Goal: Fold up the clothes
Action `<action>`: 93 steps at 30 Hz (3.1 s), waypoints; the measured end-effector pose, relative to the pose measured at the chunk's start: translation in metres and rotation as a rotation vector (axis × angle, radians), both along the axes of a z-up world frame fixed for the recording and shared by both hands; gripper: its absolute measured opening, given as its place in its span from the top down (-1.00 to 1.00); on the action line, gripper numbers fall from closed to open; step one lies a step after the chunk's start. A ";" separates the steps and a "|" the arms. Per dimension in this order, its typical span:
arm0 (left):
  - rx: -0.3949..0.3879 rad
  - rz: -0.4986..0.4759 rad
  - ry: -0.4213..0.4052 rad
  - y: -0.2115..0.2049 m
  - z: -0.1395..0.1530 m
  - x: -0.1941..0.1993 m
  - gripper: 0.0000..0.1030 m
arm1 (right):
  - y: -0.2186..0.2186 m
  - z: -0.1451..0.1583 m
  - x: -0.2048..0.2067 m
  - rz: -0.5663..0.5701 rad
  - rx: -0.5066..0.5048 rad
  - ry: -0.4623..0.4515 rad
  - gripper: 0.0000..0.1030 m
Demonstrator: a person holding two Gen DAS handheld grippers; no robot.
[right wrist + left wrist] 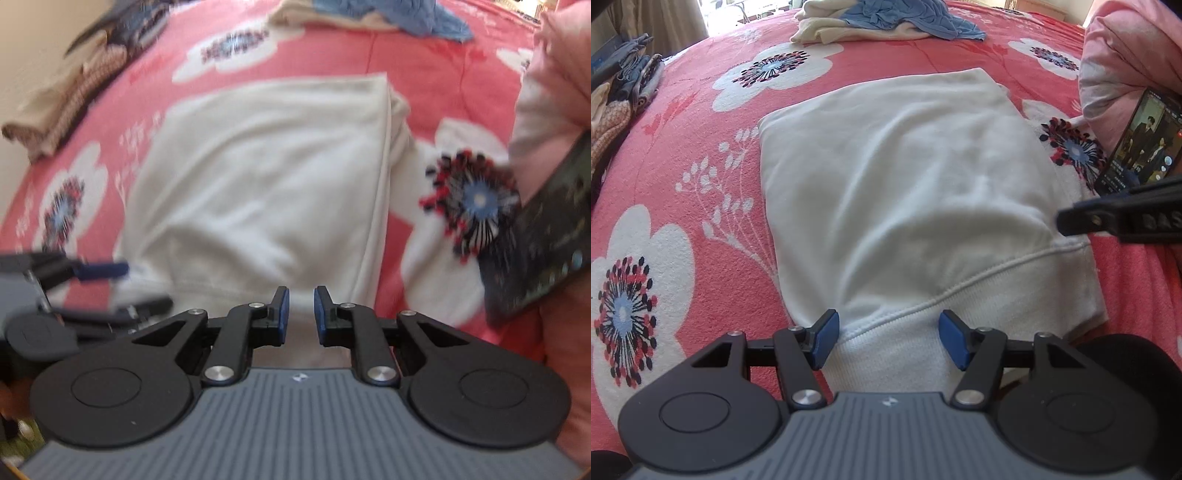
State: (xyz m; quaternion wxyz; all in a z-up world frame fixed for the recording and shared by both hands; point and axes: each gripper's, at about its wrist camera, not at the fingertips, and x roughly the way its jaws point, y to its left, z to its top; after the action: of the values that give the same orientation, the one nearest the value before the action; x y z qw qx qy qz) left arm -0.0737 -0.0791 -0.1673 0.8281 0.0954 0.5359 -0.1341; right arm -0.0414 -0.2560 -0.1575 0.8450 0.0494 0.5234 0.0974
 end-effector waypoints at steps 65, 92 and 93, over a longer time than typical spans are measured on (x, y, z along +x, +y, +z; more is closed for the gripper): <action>-0.277 0.053 -0.100 0.038 0.020 -0.012 -0.89 | 0.013 -0.033 -0.006 -0.148 -0.089 -0.035 0.28; -0.446 -0.010 -0.173 0.007 0.037 0.113 -0.58 | -0.032 -0.023 0.041 -0.182 -0.005 -0.254 0.15; -0.450 -0.023 -0.164 0.000 0.035 0.122 -0.49 | -0.035 -0.025 0.045 -0.188 0.005 -0.259 0.15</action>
State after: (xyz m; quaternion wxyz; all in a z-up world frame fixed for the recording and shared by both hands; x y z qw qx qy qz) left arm 0.0479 -0.0787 -0.1322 0.8675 -0.0750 0.4224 -0.2517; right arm 0.0035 -0.2905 -0.1824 0.9106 0.0872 0.4031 0.0247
